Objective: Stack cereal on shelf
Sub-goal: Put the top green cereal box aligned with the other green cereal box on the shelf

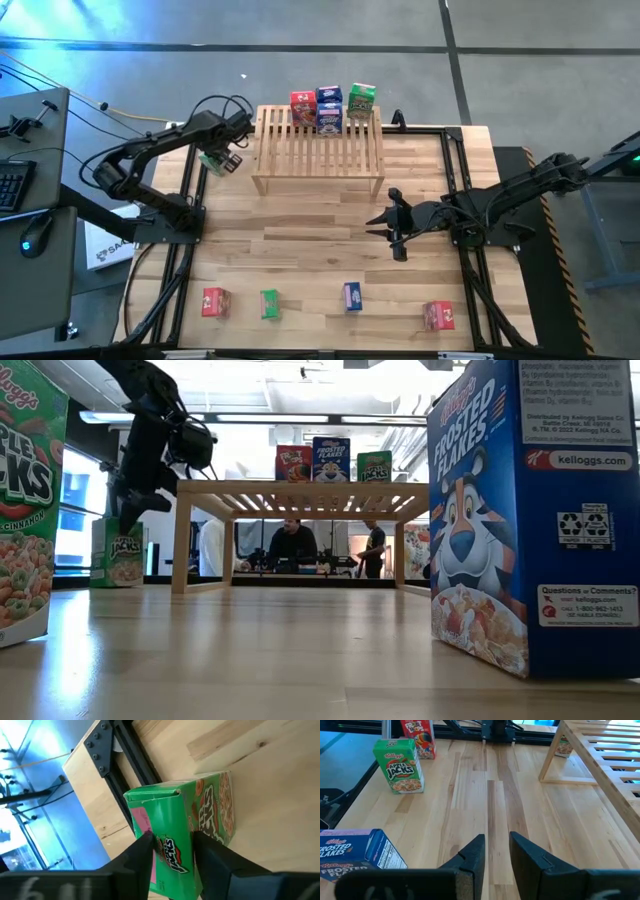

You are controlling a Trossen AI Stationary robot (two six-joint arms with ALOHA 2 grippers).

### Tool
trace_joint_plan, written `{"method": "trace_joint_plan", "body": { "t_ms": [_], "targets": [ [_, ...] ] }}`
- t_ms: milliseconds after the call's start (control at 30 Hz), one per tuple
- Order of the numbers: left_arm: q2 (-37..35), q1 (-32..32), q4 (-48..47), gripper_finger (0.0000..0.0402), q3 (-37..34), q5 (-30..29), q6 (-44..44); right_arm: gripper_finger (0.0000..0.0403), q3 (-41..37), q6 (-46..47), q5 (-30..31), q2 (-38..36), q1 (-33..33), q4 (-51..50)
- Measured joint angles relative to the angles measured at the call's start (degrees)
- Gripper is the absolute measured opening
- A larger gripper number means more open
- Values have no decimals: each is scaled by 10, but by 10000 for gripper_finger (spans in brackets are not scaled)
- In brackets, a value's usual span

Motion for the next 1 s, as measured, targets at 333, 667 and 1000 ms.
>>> {"method": "trace_joint_plan", "body": {
  "t_ms": [333,667,1000],
  "targets": [
    [-74,-33,-41,88,0,0,9,76,0,5,3,0,0,3],
    [-186,-65,-143,87,20,-1,-23,76,0,11,9,0,0,5],
    [-280,-151,-186,87,108,2,-67,76,0,15,10,0,0,12]
  ]
}}
